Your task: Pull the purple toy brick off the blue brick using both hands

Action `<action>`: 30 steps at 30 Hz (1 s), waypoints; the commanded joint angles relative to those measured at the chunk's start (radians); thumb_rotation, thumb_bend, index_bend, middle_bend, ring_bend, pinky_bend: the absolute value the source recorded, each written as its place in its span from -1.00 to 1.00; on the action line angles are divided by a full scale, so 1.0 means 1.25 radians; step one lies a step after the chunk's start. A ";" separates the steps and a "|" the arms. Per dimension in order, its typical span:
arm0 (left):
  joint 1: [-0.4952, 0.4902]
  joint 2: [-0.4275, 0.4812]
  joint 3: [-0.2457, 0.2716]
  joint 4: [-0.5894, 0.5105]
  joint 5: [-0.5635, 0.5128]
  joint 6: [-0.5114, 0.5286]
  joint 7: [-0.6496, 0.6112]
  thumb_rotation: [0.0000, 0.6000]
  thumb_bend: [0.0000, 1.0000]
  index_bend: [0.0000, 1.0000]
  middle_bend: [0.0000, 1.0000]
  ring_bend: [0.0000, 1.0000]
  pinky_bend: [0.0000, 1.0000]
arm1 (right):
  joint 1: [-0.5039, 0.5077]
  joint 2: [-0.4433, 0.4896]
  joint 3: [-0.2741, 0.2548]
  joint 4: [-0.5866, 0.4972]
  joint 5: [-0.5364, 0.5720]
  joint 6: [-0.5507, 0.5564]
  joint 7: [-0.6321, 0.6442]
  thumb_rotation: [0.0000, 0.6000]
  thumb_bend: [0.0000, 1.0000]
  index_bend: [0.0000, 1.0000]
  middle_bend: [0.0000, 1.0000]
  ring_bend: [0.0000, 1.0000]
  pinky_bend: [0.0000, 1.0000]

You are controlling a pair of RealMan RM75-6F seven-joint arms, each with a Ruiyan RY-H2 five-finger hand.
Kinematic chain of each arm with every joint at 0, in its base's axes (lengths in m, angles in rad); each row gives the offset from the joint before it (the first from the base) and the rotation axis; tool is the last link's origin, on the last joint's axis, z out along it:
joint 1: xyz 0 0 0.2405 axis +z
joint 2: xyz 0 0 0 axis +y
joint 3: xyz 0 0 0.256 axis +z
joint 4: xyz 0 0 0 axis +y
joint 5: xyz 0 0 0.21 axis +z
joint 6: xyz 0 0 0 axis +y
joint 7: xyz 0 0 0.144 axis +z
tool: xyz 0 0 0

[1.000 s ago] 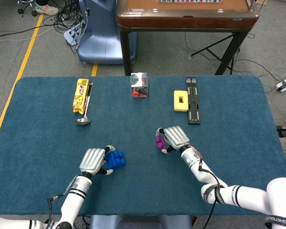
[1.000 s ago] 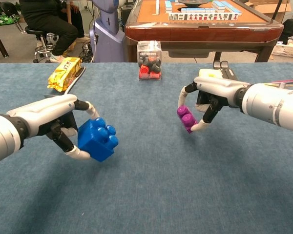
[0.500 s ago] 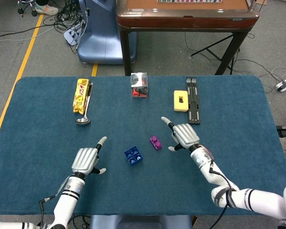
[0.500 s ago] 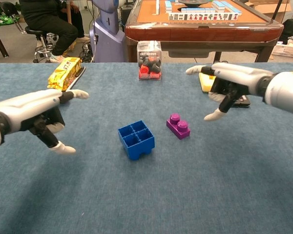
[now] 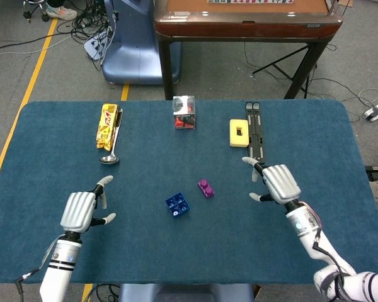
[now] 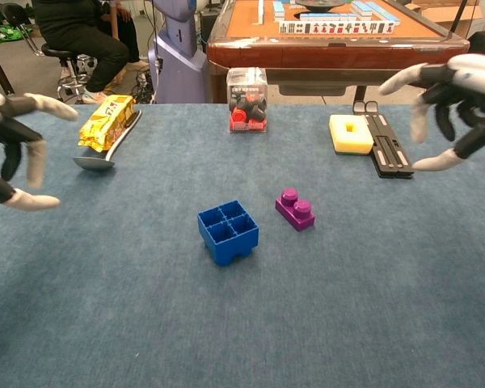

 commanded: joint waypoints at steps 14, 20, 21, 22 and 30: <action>0.160 0.152 0.062 0.300 0.179 0.107 -0.184 1.00 -1.00 -0.59 -0.17 -0.15 0.22 | -0.208 0.116 -0.120 0.058 -0.144 0.178 0.181 1.00 -1.00 -0.58 -0.33 -0.41 -0.04; 0.211 0.169 0.092 0.364 0.204 0.113 -0.277 1.00 -1.00 -0.57 -0.17 -0.15 0.22 | -0.263 0.136 -0.125 0.052 -0.146 0.225 0.181 1.00 -1.00 -0.58 -0.33 -0.41 -0.05; 0.218 0.168 0.093 0.372 0.202 0.114 -0.283 1.00 -1.00 -0.57 -0.17 -0.15 0.22 | -0.270 0.138 -0.125 0.052 -0.146 0.232 0.181 1.00 -1.00 -0.58 -0.33 -0.41 -0.06; 0.226 0.165 0.092 0.381 0.199 0.115 -0.290 1.00 -1.00 -0.57 -0.17 -0.15 0.22 | -0.280 0.141 -0.125 0.051 -0.147 0.240 0.181 1.00 -1.00 -0.58 -0.33 -0.41 -0.06; 0.243 0.167 0.080 0.387 0.215 0.110 -0.293 1.00 -1.00 -0.56 -0.17 -0.15 0.22 | -0.313 0.147 -0.117 0.058 -0.147 0.255 0.194 1.00 -1.00 -0.57 -0.33 -0.41 -0.06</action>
